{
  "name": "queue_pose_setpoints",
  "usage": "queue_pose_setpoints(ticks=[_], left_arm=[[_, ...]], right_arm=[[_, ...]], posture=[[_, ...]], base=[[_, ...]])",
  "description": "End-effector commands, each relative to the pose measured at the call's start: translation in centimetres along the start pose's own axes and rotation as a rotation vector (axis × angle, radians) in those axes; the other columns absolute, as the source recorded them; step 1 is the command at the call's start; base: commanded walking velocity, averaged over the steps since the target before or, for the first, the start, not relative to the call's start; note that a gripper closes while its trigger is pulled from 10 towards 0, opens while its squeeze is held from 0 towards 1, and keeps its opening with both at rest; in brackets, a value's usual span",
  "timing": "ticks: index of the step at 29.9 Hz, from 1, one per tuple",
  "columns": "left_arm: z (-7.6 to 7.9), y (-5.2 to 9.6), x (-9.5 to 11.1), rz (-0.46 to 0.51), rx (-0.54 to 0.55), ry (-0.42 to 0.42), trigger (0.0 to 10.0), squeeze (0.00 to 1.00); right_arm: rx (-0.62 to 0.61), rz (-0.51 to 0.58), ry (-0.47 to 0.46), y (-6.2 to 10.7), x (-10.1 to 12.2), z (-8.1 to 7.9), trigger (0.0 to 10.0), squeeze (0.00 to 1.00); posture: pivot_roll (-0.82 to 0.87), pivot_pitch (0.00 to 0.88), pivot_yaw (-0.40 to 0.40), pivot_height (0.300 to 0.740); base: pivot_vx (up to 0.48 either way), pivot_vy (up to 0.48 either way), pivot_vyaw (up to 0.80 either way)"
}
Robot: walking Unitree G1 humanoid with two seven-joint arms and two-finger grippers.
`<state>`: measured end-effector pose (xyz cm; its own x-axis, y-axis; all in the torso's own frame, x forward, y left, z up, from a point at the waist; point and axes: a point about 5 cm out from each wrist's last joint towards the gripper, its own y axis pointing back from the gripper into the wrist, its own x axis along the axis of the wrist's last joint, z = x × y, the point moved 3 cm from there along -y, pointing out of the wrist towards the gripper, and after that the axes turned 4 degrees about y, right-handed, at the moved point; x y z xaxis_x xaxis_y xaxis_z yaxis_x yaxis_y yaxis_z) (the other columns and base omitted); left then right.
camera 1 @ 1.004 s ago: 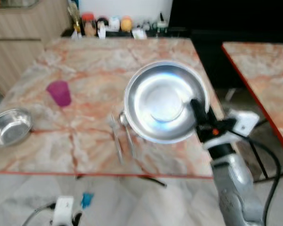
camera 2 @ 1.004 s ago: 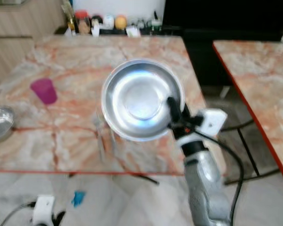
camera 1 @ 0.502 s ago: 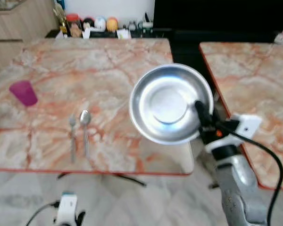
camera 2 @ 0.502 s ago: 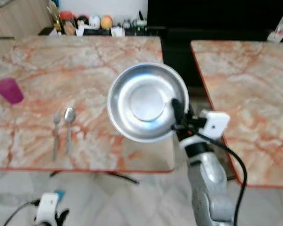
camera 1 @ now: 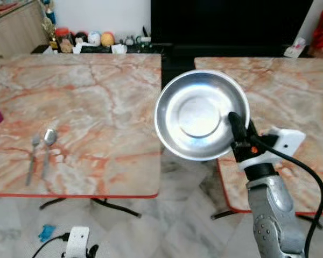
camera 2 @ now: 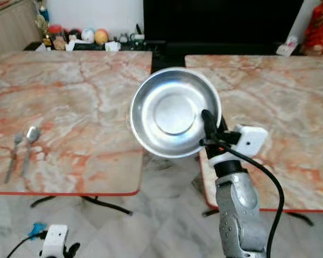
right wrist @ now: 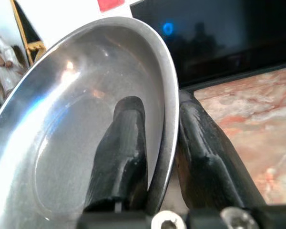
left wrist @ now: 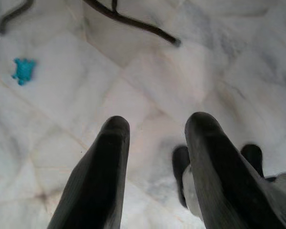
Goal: Setting the table
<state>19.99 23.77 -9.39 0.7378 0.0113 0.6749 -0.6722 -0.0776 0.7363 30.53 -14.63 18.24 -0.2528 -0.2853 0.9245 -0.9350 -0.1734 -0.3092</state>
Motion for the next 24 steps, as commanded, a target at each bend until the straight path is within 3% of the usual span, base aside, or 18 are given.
queue_pose_setpoints(ticks=[1,24], left_arm=[[0.1,0.0,-0.1,-0.009,-0.004,-0.005,10.0,0.0],[-0.2,0.0,0.0,-0.009,0.001,-0.005,10.0,0.0]], right_arm=[[0.017,0.028,0.017,-0.3,0.8,-0.2,10.0,0.0],[-0.037,0.036,0.056,-0.3,1.5,1.5,10.0,0.0]], posture=[[-0.05,0.026,0.01,0.74],[-0.05,0.073,0.017,0.74]], base=[[0.0,-0.382,0.0],[0.0,-0.385,0.0]])
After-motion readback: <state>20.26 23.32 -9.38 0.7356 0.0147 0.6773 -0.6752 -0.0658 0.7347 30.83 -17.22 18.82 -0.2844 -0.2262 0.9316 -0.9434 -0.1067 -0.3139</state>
